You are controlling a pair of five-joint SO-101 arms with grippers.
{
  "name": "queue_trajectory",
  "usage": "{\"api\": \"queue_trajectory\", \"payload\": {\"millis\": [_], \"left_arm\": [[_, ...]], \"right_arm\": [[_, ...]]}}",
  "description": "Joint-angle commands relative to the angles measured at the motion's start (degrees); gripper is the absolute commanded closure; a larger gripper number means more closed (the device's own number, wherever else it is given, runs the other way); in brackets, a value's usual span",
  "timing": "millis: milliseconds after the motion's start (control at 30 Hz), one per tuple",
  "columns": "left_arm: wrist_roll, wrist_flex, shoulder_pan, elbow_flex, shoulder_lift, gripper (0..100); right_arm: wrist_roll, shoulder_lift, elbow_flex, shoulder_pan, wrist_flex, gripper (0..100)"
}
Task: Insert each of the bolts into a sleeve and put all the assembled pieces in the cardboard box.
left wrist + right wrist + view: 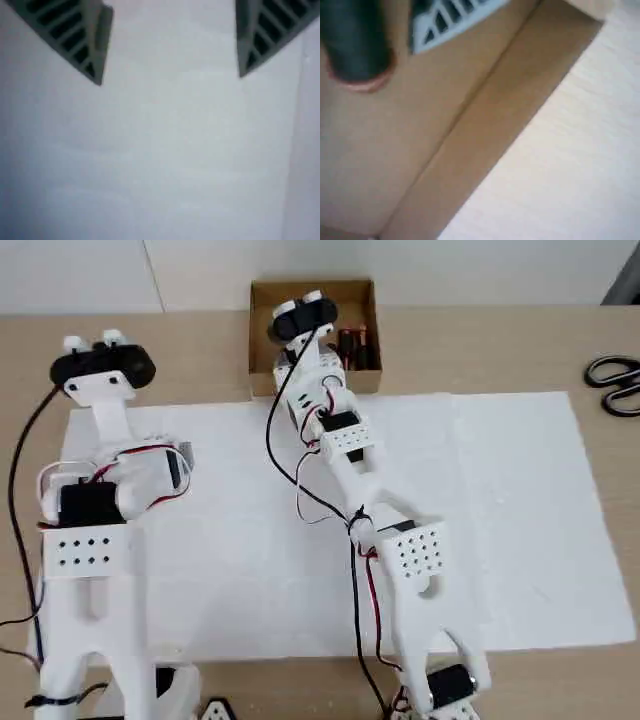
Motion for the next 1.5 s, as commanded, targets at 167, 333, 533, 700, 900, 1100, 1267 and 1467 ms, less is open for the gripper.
{"api": "queue_trajectory", "payload": {"millis": [167,333,533,700,900,1100,1267,1467], "left_arm": [[-0.35,-1.05,0.35,-0.31,-1.32,83],[-0.35,-1.05,0.35,-0.4,-1.49,83],[-0.35,-1.05,0.35,-0.57,-1.67,83],[-3.08,-0.62,0.18,-0.66,-1.76,83],[-4.48,-0.53,0.09,-0.66,-1.76,83],[-4.66,-0.18,0.0,-1.71,-1.85,83],[-4.75,8.09,-0.09,-11.3,-1.85,83],[-6.51,12.92,0.0,-15.52,-8.35,83]], "right_arm": [[-0.18,-1.8,-5.45,-0.04,0.31,77.9],[1.76,-1.8,-12.22,0.22,1.71,77.9],[5.45,-9.19,-19.96,0.13,15.34,77.8],[5.45,-21.67,-20.48,1.27,32.66,77.8],[5.45,-39.08,-20.4,1.19,55.16,77.8],[5.45,-54.81,-20.4,1.45,76.53,77.7],[5.54,-67.74,-20.13,1.45,88.92,77.7],[5.63,-86.64,-9.85,1.8,89.36,77.7]]}}
